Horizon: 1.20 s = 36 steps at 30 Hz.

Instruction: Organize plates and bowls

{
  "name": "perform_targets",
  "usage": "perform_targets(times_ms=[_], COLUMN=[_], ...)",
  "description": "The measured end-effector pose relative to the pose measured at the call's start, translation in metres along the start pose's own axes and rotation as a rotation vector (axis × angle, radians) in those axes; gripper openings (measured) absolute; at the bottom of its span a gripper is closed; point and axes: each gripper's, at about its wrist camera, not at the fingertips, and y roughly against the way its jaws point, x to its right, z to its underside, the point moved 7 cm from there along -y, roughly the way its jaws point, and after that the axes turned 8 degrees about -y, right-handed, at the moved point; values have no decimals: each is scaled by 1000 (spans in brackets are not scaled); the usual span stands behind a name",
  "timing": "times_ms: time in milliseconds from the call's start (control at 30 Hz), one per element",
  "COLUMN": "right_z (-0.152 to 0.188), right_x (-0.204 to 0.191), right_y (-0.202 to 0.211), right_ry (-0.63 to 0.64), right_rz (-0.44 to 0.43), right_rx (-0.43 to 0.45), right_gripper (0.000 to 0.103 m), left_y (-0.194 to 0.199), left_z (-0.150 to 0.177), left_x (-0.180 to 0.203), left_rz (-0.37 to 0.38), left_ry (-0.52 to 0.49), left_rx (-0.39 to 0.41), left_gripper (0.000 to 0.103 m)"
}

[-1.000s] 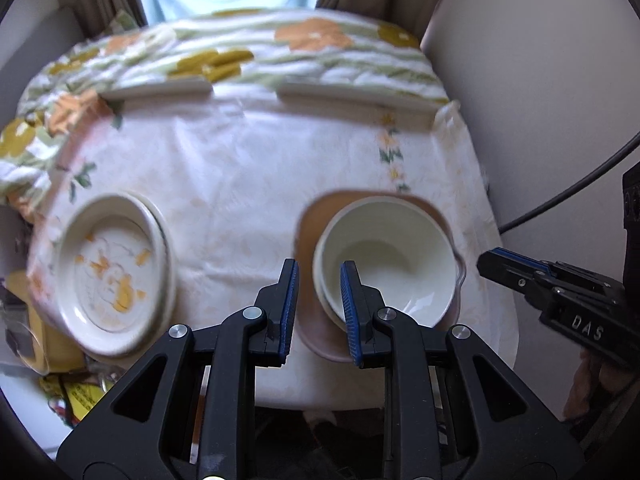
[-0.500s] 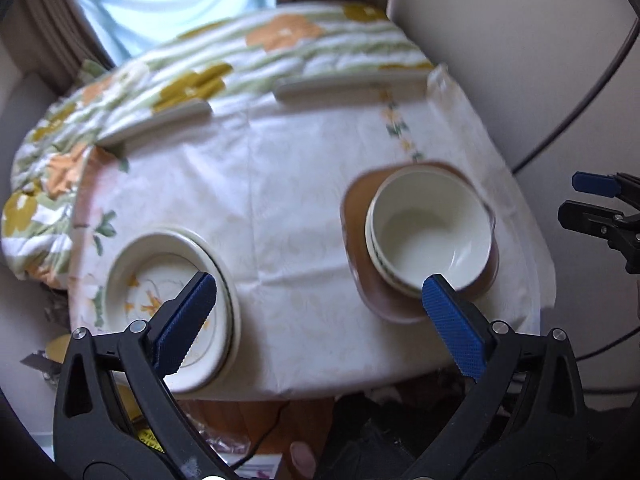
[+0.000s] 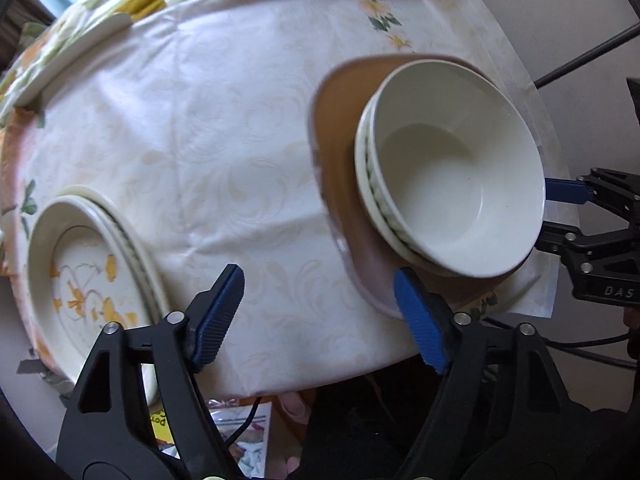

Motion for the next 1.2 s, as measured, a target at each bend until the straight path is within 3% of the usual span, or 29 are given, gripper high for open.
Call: perform_targets(times_ms=[133,167,233,333,433,867,1200], right_z=[-5,-6,-8,-10,-8,-10,-23], right_x=[-7,-9,-9,-8,-9,-15,-47], right_y=[-17,-21,-27,-33,-39,-32,15], right_ry=[52,64,77,57,53,69,192], right_rz=[-7,-7,-1,-56,-80,-70,-54], right_rx=[-48,-54,-62,-66,-60,15,96], right_gripper=[38,33,31,21,15,15,15], left_y=[-14,-19,-26,-35,-42,-24,42], left_z=[-5,-6,-8,-10,-12,-14,-12], left_x=[8,10,14,21,28,29,1], left_rz=[18,29,47,83,93,22,-49], left_ry=[-23,-26,-28,-36,-57,-66,-4], left_rx=[-27,-33,-44,-45,-39,47,152], left_gripper=[49,48,38,24,17,17,17])
